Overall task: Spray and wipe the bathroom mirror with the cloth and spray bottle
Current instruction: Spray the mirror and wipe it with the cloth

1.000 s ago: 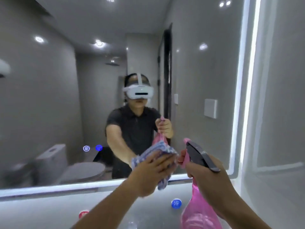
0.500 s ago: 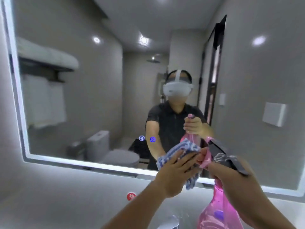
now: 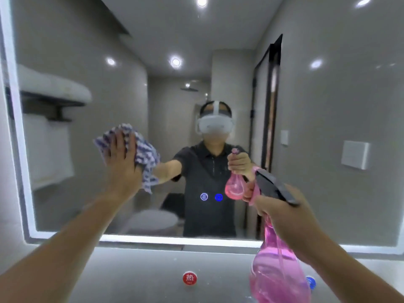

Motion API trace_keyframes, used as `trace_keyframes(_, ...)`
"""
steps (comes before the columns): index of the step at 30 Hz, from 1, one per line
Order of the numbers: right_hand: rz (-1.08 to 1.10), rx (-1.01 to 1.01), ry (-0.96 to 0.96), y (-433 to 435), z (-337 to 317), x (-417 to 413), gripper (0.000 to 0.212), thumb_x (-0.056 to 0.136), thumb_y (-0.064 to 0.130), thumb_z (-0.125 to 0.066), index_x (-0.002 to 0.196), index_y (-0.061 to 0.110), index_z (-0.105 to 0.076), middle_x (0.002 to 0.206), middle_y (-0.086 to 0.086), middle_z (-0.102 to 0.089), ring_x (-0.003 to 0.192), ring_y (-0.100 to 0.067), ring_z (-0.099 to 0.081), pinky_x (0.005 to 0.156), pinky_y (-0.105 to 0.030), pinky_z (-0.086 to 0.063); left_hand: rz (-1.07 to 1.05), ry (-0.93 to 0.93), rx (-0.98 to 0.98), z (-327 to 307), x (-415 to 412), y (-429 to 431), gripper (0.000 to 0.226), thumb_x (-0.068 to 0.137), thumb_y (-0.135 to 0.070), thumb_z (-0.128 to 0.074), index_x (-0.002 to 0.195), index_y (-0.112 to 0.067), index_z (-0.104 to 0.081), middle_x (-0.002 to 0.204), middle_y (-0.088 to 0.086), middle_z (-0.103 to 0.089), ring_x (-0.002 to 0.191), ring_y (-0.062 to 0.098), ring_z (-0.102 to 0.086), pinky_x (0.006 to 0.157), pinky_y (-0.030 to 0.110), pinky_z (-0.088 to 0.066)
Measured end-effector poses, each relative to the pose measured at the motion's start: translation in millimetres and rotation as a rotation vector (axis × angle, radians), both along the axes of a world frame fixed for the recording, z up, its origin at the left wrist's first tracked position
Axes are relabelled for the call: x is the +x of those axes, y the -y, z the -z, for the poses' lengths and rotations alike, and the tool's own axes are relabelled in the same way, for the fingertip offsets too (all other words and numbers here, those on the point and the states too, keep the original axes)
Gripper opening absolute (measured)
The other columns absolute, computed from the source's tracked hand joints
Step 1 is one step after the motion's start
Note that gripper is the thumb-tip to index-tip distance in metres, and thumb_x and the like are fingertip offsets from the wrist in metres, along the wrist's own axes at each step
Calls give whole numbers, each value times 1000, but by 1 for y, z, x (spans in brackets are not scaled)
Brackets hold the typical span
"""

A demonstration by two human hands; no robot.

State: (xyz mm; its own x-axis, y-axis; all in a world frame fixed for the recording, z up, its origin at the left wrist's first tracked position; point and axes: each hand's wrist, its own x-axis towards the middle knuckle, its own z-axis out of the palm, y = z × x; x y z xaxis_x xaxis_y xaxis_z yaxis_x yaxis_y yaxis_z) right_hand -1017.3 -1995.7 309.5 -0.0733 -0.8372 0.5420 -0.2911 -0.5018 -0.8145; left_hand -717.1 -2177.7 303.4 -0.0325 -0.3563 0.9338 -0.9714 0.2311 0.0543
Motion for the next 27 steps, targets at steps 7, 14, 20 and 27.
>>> trace_keyframes(7,80,-7,-3,-7,-16,-7,26,67,-6,-50,48,10,-42,44,2,-29,37,-8,-23,34,-16,-23,114,185,-16,-38,-162,-15,70,84,-34,-18,145,-10,8,155,24,5,138,39,21,109,50,20)
trace_keyframes(14,51,12,-33,-9,-9,-3,43,67,-8,-48,35,19,-39,30,10,-29,30,-3,-21,31,-12,-22,251,720,20,-1,-201,-13,67,94,-28,-35,144,-19,9,152,5,16,138,25,24,112,43,22)
trace_keyframes(20,27,10,19,-8,-1,-12,30,70,-6,-50,49,15,-45,41,8,-29,41,-7,-22,38,-17,-23,100,503,-108,-37,-37,-9,63,83,-26,-38,142,-5,-29,147,26,-30,138,41,-22,115,47,-2)
trace_keyframes(27,81,38,50,-8,-1,-43,34,76,-4,-52,54,22,-58,42,6,-40,41,-10,-31,37,-17,-30,-83,-409,18,-113,-103,-6,69,87,-28,-30,147,-3,-6,153,29,-1,141,46,2,113,58,3)
